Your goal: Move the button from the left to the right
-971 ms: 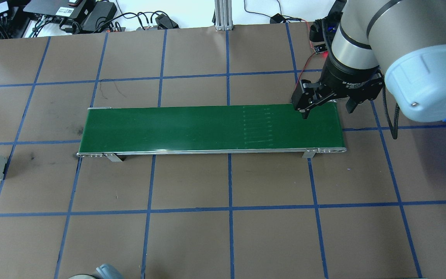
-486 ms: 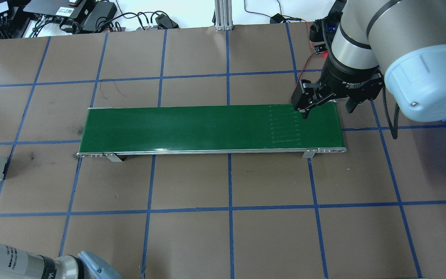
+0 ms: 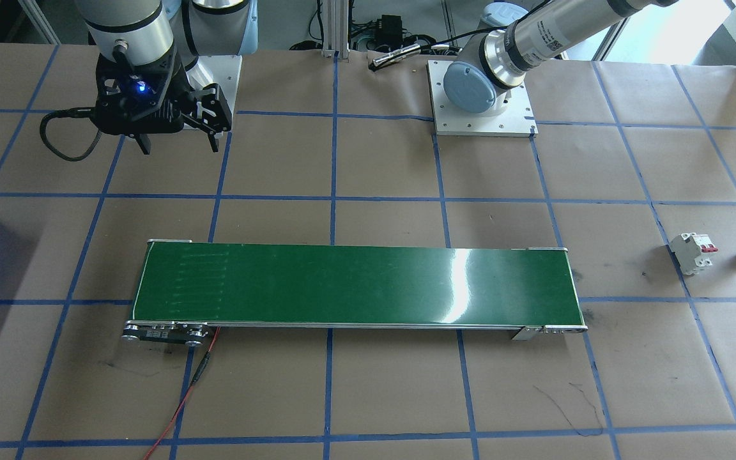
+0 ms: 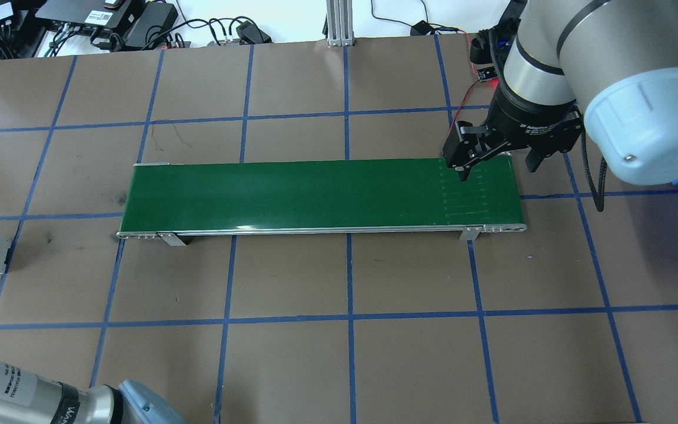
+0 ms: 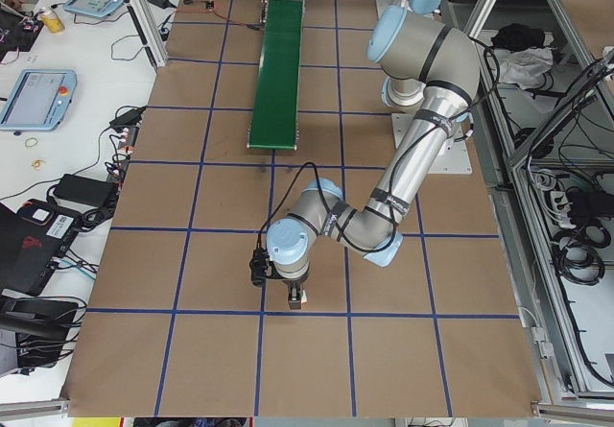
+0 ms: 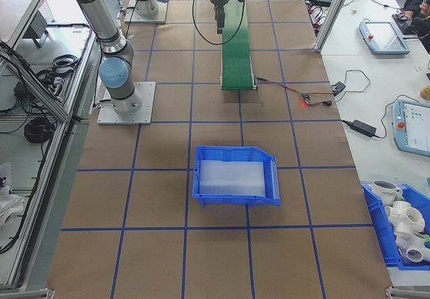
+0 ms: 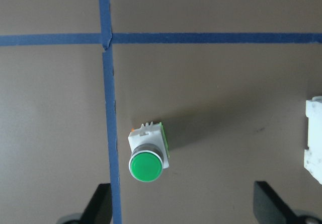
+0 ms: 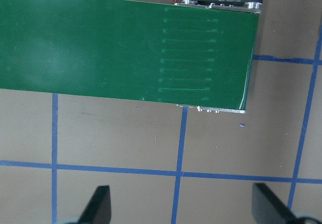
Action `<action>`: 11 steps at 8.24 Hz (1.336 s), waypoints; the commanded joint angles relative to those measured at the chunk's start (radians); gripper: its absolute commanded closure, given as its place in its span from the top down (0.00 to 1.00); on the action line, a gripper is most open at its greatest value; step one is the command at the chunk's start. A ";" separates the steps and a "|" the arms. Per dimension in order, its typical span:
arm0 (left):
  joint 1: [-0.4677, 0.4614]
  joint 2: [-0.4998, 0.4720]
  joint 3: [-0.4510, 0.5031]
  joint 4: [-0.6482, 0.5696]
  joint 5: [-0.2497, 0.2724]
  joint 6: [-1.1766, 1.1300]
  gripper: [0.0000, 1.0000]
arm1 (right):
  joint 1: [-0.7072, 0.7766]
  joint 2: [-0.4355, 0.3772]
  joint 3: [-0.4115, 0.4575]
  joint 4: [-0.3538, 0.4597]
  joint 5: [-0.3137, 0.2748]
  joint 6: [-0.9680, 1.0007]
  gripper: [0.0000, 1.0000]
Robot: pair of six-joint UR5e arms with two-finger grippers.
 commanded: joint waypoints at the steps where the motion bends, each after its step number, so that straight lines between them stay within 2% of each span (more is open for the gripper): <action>1: 0.002 -0.028 0.002 0.058 0.005 -0.029 1.00 | 0.000 0.001 0.000 0.001 0.000 0.000 1.00; 4: 0.006 -0.075 0.002 0.059 0.010 -0.029 1.00 | 0.000 0.001 0.000 -0.001 0.000 0.000 1.00; 7: 0.012 -0.081 0.003 0.059 0.002 -0.026 1.00 | 0.000 0.001 0.000 0.001 0.000 0.000 1.00; 8: 0.012 -0.089 0.002 0.059 -0.001 -0.026 0.97 | 0.000 0.001 0.000 0.001 0.000 0.000 1.00; 10: 0.014 -0.095 0.002 0.059 0.008 -0.022 0.78 | 0.000 0.001 0.000 -0.001 0.000 0.000 1.00; 11: 0.013 -0.095 0.002 0.059 0.004 -0.022 0.62 | 0.000 0.001 0.000 -0.001 0.000 0.000 1.00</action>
